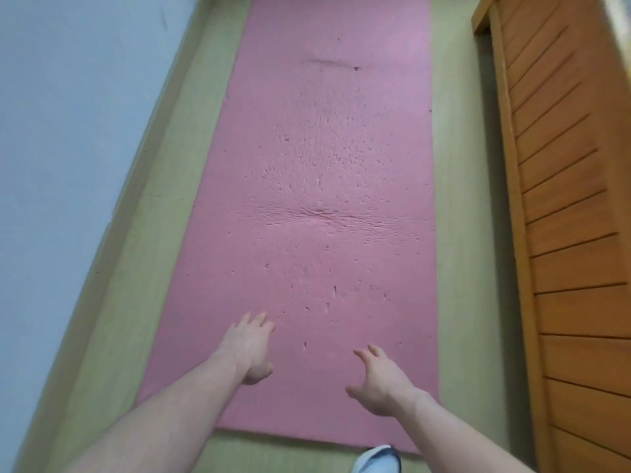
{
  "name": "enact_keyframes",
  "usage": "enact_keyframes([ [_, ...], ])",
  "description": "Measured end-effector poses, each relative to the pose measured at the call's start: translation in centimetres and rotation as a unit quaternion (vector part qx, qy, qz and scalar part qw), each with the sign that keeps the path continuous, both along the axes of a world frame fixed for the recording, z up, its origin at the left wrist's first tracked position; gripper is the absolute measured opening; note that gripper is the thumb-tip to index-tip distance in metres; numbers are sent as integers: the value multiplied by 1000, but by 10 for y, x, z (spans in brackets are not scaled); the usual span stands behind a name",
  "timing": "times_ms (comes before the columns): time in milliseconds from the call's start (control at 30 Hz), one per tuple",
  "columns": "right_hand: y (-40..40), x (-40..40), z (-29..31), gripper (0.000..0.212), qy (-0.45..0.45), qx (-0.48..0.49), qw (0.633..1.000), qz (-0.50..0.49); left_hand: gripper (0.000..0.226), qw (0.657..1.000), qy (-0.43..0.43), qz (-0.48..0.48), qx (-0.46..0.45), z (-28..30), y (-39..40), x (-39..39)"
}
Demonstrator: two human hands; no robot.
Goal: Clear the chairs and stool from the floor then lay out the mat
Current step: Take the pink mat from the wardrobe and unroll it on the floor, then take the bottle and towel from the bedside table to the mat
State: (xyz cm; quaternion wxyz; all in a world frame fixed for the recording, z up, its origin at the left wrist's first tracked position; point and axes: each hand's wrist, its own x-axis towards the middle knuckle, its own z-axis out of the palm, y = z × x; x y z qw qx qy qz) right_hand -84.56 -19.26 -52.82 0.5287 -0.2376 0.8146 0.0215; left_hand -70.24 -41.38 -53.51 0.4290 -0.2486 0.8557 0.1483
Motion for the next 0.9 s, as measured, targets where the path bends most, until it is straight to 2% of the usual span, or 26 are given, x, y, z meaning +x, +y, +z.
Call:
enact_keyframes([
  [133, 13, 8, 126, 77, 20, -31, 999, -40, 85, 999, 24, 27, 8, 124, 16, 13],
  [167, 16, 5, 177, 77, 23, -33, 998, -52, 85, 999, 32, 40, 5, 175, 18, 11],
  [300, 29, 15, 316, 77, 23, -59, 995, -76, 83, 993, 79, 88, 15, 324, 28, 20],
  [433, 36, 25, 416, 76, 51, -98, 989, -95, 81, 982, 134, 131, 23, 429, 40, 26],
  [667, 44, 69, 503, 77, 100, -136, 974, -148, 80, 980, 160, 101, 55, 506, 48, 57],
  [900, 59, 146, 550, 77, 109, -142, 958, -224, 77, 979, 192, 14, 65, 556, 39, 96],
])
